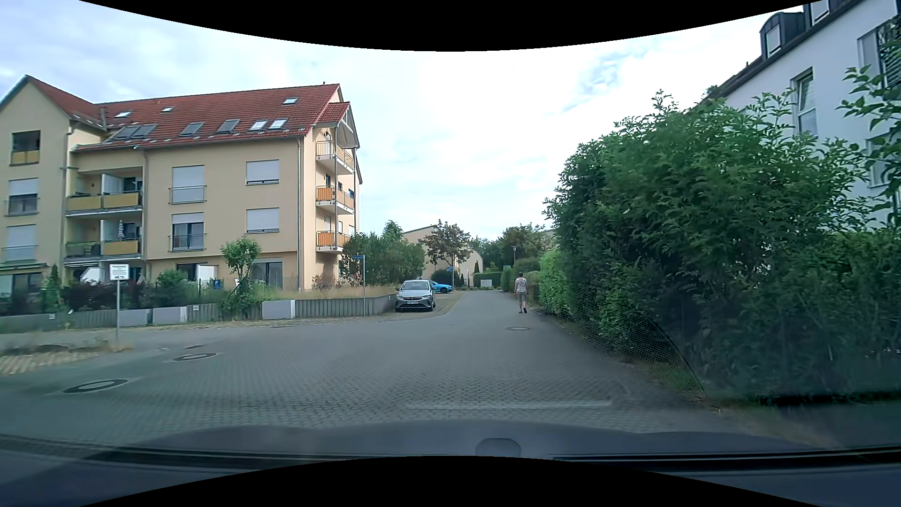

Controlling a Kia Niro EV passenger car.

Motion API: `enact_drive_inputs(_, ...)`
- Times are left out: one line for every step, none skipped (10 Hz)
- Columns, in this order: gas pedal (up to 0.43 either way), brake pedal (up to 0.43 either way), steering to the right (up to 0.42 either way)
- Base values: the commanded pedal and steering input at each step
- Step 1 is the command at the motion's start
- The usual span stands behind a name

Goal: Follow the waypoints while adhering to traffic rules and regulations

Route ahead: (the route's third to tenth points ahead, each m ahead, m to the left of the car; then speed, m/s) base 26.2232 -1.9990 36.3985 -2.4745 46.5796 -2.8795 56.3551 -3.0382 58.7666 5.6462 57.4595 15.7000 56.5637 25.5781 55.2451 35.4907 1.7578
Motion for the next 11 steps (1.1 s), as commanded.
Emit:
enact_drive_inputs(0.000,0.000,0.045)
enact_drive_inputs(0.000,0.000,0.044)
enact_drive_inputs(0.000,0.000,0.041)
enact_drive_inputs(0.000,0.000,0.039)
enact_drive_inputs(0.000,0.000,0.037)
enact_drive_inputs(0.000,0.000,0.033)
enact_drive_inputs(0.000,0.000,0.030)
enact_drive_inputs(0.000,0.000,0.028)
enact_drive_inputs(0.000,0.000,0.027)
enact_drive_inputs(0.000,0.000,0.027)
enact_drive_inputs(0.000,0.012,0.028)
